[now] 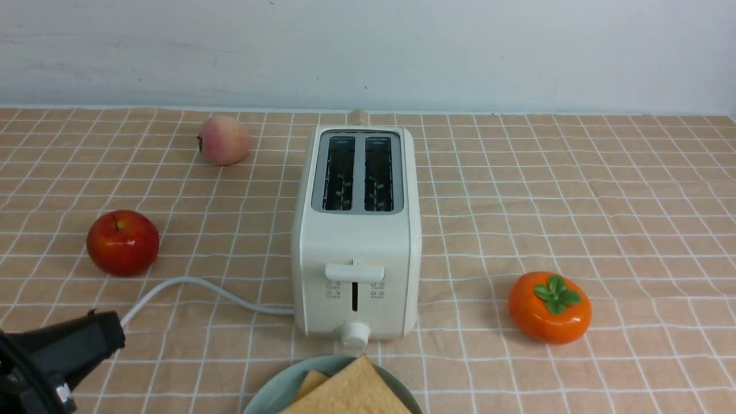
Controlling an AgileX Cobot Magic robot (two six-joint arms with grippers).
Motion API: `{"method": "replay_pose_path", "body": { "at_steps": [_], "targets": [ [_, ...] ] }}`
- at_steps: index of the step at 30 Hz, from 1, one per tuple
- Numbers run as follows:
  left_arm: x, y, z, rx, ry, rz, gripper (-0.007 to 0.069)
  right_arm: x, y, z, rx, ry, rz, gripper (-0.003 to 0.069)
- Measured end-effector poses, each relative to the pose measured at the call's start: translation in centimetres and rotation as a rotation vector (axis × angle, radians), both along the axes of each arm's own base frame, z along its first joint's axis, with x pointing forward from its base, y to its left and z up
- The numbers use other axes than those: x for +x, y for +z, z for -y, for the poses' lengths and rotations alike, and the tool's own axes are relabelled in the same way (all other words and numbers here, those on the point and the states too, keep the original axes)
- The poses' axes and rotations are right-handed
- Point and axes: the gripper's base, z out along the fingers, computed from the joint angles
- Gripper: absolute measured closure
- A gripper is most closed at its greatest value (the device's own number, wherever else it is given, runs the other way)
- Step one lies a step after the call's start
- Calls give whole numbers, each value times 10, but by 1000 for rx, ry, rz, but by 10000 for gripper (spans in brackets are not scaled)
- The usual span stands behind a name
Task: Take toasted bread from bread machine on light coffee tablecloth place on plate.
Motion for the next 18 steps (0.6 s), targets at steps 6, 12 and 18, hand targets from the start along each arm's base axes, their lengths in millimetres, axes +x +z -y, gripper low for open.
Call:
{"method": "replay_pose_path", "body": {
  "at_steps": [6,12,18],
  "targets": [
    [1,3,0,-14,6,28,630,-54,-59,28,129,-42,265,676],
    [1,3,0,-13,6,26,626,-65,-158,35,250,-67,449,670],
    [3,0,1,-4,3,0,624,-40,-191,24,259,-81,389,659]
  ]
}}
